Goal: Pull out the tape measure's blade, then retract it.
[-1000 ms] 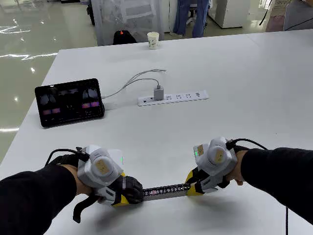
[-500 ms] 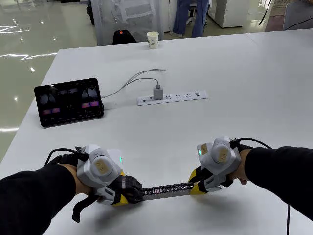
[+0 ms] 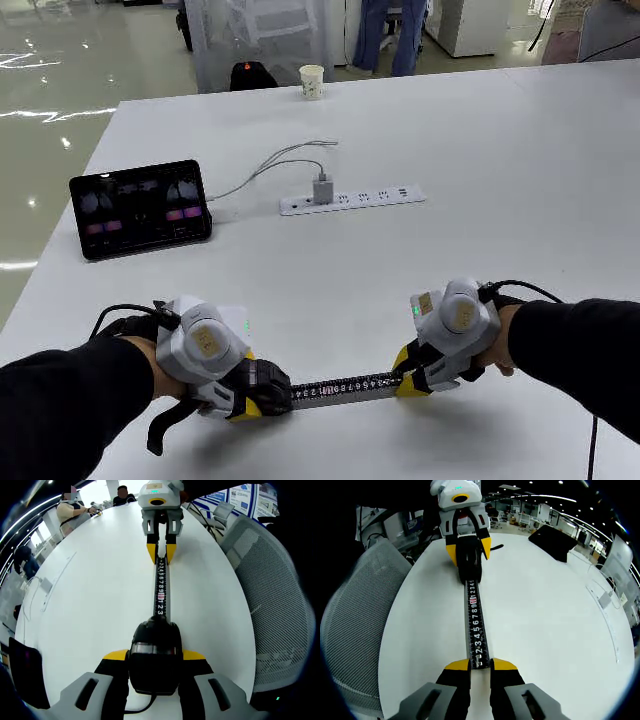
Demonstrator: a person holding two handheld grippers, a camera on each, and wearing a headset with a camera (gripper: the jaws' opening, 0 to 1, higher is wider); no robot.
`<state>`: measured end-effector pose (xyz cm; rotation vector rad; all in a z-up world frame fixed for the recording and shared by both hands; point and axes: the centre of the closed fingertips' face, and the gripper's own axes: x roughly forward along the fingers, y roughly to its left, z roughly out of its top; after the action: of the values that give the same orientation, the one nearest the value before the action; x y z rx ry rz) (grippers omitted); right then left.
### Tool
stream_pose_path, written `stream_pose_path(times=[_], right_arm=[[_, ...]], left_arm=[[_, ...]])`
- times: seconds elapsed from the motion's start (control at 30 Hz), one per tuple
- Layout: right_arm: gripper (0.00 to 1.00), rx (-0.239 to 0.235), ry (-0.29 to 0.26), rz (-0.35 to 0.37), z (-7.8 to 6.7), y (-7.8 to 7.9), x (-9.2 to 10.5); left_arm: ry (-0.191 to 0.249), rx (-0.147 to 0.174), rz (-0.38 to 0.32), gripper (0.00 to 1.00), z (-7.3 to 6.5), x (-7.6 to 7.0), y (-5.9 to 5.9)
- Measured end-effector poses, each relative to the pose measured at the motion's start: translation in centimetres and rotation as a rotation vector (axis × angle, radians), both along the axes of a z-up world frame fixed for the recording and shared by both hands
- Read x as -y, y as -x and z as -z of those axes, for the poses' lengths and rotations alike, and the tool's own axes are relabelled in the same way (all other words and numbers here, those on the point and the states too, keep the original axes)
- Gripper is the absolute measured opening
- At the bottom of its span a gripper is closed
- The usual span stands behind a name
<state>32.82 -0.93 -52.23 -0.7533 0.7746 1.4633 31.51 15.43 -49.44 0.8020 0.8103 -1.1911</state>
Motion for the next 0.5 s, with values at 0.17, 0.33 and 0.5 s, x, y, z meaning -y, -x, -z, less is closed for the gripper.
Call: stream_pose_path(times=[0.17,0.33,0.5], right_arm=[[0.11,-0.001,0.009,0.001,0.0,0.0,0.5],[0.11,0.001,0.018,0.002,0.0,-0.3,1.2],[0.11,0.001,0.027,0.011,0.0,-0.5,2.0]], left_arm=[[0.001,0.002,0.001,0.32,0.0,0.0,0.0],[0.001,0.003,-0.002,0.32,0.0,0.0,0.0],[0.001,0.007,-0.002,0.32,0.0,0.0,0.0]])
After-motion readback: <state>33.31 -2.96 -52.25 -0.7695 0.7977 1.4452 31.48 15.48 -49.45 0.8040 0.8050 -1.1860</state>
